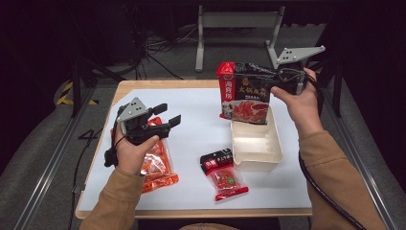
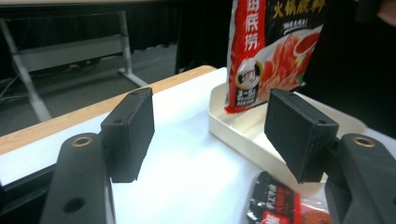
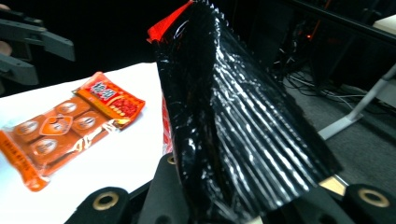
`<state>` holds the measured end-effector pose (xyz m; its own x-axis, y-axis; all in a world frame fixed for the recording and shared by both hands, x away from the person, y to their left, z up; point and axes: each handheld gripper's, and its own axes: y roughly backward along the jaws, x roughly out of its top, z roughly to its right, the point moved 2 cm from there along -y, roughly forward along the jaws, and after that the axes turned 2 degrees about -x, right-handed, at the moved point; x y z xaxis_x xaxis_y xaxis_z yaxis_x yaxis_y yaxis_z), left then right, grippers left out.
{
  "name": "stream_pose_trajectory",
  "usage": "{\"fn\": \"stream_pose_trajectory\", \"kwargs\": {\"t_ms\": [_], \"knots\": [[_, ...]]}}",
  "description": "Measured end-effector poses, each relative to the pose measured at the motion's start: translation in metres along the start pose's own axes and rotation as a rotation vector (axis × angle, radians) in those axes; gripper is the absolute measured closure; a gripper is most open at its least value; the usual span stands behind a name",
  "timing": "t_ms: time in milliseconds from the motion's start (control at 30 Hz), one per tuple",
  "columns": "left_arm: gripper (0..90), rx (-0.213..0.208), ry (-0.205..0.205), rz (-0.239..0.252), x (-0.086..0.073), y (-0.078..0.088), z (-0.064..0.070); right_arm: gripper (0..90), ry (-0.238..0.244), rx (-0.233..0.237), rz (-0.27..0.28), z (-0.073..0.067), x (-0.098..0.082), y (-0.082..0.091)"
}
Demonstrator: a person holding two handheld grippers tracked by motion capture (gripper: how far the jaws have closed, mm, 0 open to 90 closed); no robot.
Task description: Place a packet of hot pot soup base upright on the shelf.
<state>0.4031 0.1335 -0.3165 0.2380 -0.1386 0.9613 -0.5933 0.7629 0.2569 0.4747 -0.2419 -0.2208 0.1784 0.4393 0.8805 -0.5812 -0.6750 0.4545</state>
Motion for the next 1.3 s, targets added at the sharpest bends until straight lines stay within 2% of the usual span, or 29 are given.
{"fn": "stream_pose_trajectory", "kwargs": {"t_ms": [333,633,733,1033,1300], "knots": [[33.9,0.019,0.005,0.007,-0.003,0.001,-0.005,78.9,0.007,-0.056,0.02,0.024,-0.005,-0.002],[34.2,0.023,0.011,0.005,-0.005,0.002,-0.008,78.8,-0.012,-0.037,0.064,0.042,-0.021,-0.007],[34.3,0.023,0.017,0.004,-0.005,0.002,-0.007,78.7,-0.004,-0.033,0.074,0.046,-0.027,-0.009],[34.6,0.025,0.012,0.0,-0.006,0.002,-0.008,78.7,-0.013,-0.037,0.086,0.053,-0.043,-0.016],[34.6,0.028,0.017,0.002,-0.007,0.001,-0.009,78.5,-0.021,-0.023,0.095,0.056,-0.056,-0.022]]}}
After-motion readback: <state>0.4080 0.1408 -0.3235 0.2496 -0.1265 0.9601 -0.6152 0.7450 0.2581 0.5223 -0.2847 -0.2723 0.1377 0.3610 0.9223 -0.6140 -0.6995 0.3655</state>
